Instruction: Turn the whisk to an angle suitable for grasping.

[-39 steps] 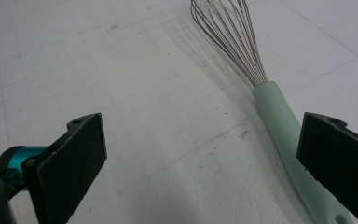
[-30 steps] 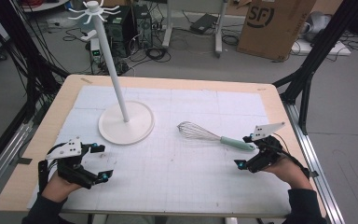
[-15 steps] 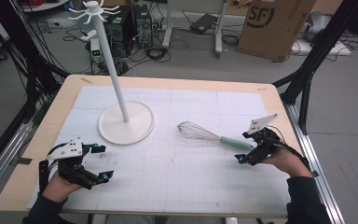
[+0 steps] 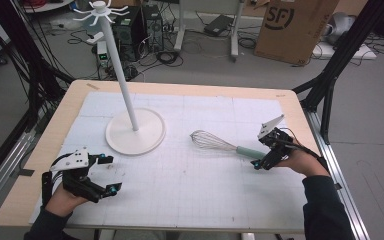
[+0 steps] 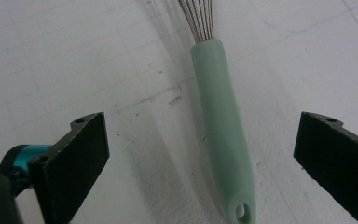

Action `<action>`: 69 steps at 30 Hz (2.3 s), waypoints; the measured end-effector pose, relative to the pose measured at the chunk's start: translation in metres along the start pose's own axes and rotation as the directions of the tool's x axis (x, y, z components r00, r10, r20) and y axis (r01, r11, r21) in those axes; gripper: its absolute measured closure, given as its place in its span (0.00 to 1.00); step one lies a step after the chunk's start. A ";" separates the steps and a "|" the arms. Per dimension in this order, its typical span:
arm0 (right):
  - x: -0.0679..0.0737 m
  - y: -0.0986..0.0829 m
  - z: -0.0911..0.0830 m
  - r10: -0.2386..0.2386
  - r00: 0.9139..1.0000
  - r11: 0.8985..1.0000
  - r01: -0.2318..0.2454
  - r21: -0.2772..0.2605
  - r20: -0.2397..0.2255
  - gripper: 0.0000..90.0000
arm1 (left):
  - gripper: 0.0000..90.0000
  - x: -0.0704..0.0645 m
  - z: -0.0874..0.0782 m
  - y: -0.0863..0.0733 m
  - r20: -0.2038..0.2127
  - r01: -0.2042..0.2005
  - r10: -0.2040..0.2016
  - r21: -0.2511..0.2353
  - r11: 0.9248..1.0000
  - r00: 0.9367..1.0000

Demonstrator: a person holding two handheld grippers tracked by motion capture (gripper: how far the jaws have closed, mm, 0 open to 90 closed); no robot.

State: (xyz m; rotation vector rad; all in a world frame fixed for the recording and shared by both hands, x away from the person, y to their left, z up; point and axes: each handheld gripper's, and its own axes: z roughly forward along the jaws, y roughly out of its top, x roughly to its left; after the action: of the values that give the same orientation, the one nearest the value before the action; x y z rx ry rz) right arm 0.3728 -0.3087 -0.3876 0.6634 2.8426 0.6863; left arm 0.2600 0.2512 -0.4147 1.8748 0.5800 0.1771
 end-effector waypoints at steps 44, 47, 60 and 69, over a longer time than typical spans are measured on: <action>-0.013 0.022 0.039 -0.083 0.996 0.986 0.081 0.149 0.010 0.59 | 0.02 0.001 0.000 -0.001 0.012 -0.001 0.001 0.008 1.000 1.000; -0.013 0.023 0.040 -0.102 0.995 0.984 0.099 0.146 0.012 0.64 | 0.02 0.001 0.001 -0.001 0.011 0.001 -0.001 0.008 1.000 1.000; -0.015 0.024 0.043 -0.107 0.994 0.985 0.106 0.136 -0.006 0.73 | 0.02 0.001 0.000 -0.002 0.015 0.002 -0.002 0.011 1.000 1.000; -0.015 0.020 0.043 -0.114 0.994 0.987 0.113 0.110 -0.004 0.75 | 0.02 0.001 0.000 -0.003 0.018 0.002 -0.002 0.015 1.000 1.000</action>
State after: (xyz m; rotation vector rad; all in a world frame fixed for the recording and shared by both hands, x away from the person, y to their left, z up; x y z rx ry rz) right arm 0.4037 -0.2819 -0.4155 0.5116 2.9055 0.5141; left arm 0.2601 0.2519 -0.4175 1.8887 0.5726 0.1544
